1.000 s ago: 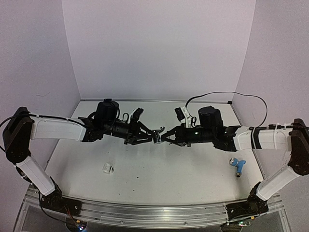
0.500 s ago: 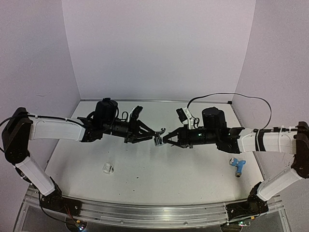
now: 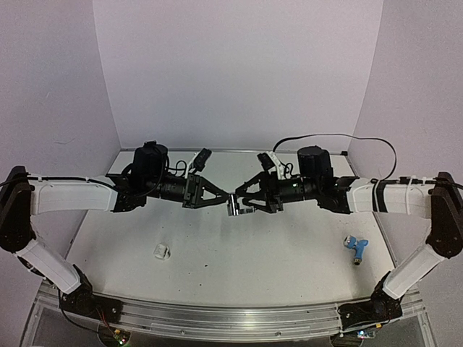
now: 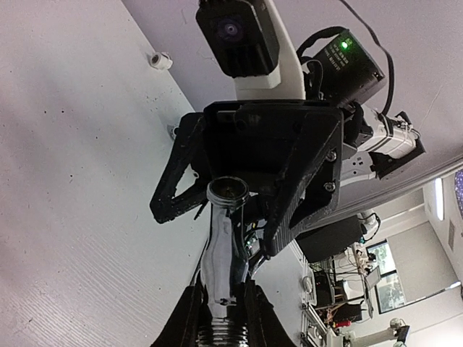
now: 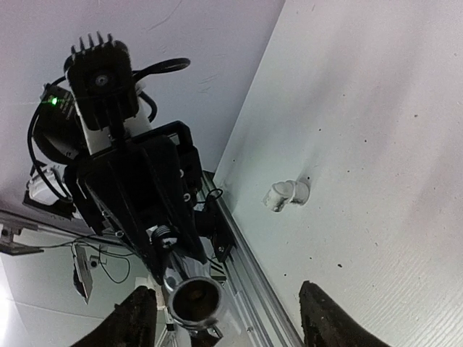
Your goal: Install the water faucets
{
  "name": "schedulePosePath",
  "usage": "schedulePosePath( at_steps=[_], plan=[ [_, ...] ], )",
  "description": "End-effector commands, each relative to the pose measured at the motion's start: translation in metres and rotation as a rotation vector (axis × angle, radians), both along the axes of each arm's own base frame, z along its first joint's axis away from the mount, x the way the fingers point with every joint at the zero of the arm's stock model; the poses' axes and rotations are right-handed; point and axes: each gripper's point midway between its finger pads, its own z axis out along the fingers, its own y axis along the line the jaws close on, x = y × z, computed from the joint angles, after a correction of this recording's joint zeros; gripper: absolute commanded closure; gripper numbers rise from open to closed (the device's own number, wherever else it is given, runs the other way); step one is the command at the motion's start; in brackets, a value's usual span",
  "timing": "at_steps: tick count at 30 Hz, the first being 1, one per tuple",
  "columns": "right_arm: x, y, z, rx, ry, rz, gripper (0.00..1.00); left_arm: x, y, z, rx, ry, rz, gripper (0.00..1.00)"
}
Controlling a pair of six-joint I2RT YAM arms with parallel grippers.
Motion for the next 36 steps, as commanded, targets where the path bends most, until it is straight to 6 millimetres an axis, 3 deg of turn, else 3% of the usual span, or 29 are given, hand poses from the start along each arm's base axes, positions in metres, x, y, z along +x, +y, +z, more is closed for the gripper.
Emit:
schedulePosePath(
  at_steps=[1,3,4,6,13,22,25,27,31,32,34,36],
  plan=[
    [-0.010,0.013,0.034,0.092,-0.063,0.122,0.47,-0.007,-0.004,0.030,-0.076,-0.099,-0.073,1.00],
    [-0.009,0.016,0.039,0.125,-0.072,0.135,0.57,-0.008,-0.004,0.032,-0.079,-0.103,-0.073,1.00],
    [-0.009,0.018,0.041,0.147,-0.065,0.142,0.67,-0.008,-0.003,0.034,-0.081,-0.106,-0.070,1.00],
    [-0.011,0.021,0.039,0.172,-0.046,0.160,0.73,-0.007,-0.003,0.035,-0.083,-0.111,-0.064,1.00],
    [-0.020,0.023,0.032,0.194,-0.022,0.202,0.63,-0.006,-0.005,0.034,-0.081,-0.099,-0.067,1.00],
    [-0.034,0.025,0.021,0.193,-0.019,0.259,0.73,-0.006,-0.006,0.032,-0.083,-0.087,-0.075,1.00],
    [-0.040,0.023,0.022,0.202,-0.032,0.279,0.62,-0.006,-0.007,0.032,-0.083,-0.083,-0.076,1.00],
    [-0.041,0.023,0.021,0.202,-0.032,0.280,0.64,-0.006,-0.007,0.032,-0.083,-0.081,-0.074,1.00],
    [-0.045,0.024,0.020,0.211,-0.035,0.301,0.73,-0.005,-0.007,0.032,-0.084,-0.076,-0.073,1.00],
    [-0.044,0.024,0.020,0.212,-0.038,0.299,0.79,-0.005,-0.007,0.032,-0.085,-0.075,-0.074,1.00],
    [-0.042,0.024,0.020,0.211,-0.043,0.284,1.00,-0.006,-0.007,0.031,-0.085,-0.070,-0.075,1.00],
    [-0.039,0.023,0.020,0.209,-0.060,0.255,1.00,-0.006,-0.006,0.030,-0.081,-0.063,-0.072,1.00]
  ],
)
